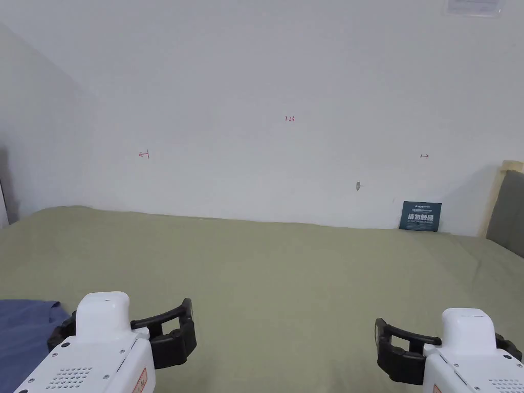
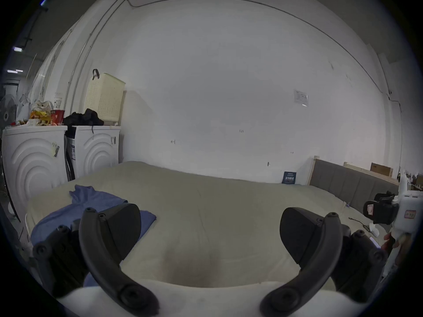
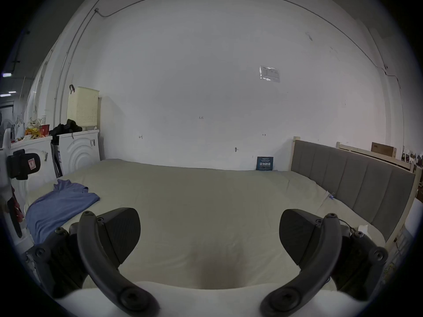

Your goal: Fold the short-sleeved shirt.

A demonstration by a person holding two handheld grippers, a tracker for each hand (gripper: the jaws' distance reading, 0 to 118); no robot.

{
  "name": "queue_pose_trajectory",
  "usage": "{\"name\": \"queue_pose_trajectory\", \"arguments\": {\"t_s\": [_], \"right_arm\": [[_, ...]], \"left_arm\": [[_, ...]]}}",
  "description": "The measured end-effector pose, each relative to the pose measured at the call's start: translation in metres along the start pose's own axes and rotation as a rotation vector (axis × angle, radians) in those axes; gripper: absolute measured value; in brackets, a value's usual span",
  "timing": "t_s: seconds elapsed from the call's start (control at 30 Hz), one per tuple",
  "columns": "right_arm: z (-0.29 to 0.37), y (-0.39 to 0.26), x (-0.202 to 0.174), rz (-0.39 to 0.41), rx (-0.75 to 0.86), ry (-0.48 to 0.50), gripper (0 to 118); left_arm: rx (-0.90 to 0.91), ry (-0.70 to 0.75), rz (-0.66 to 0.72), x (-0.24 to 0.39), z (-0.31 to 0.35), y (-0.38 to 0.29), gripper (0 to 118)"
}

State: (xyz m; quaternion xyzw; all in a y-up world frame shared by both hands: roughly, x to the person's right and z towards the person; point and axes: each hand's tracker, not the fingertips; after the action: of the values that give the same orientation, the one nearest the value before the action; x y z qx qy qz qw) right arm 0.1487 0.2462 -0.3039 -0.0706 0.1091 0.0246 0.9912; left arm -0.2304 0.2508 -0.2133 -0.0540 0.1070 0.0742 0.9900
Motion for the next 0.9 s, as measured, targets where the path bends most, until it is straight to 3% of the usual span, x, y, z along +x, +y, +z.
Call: {"name": "queue_pose_trajectory", "arguments": {"t_s": [0.43, 0.9], "right_arm": [[0.002, 0.006, -0.001, 0.021, 0.028, -0.015, 118], [-0.004, 0.008, 0.0, 0.013, 0.011, -0.033, 118]], "left_arm": [[0.012, 0.003, -0.082, 0.012, 0.002, 0.007, 118], [0.014, 0.03, -0.054, 0.009, -0.002, 0.012, 118]]}}
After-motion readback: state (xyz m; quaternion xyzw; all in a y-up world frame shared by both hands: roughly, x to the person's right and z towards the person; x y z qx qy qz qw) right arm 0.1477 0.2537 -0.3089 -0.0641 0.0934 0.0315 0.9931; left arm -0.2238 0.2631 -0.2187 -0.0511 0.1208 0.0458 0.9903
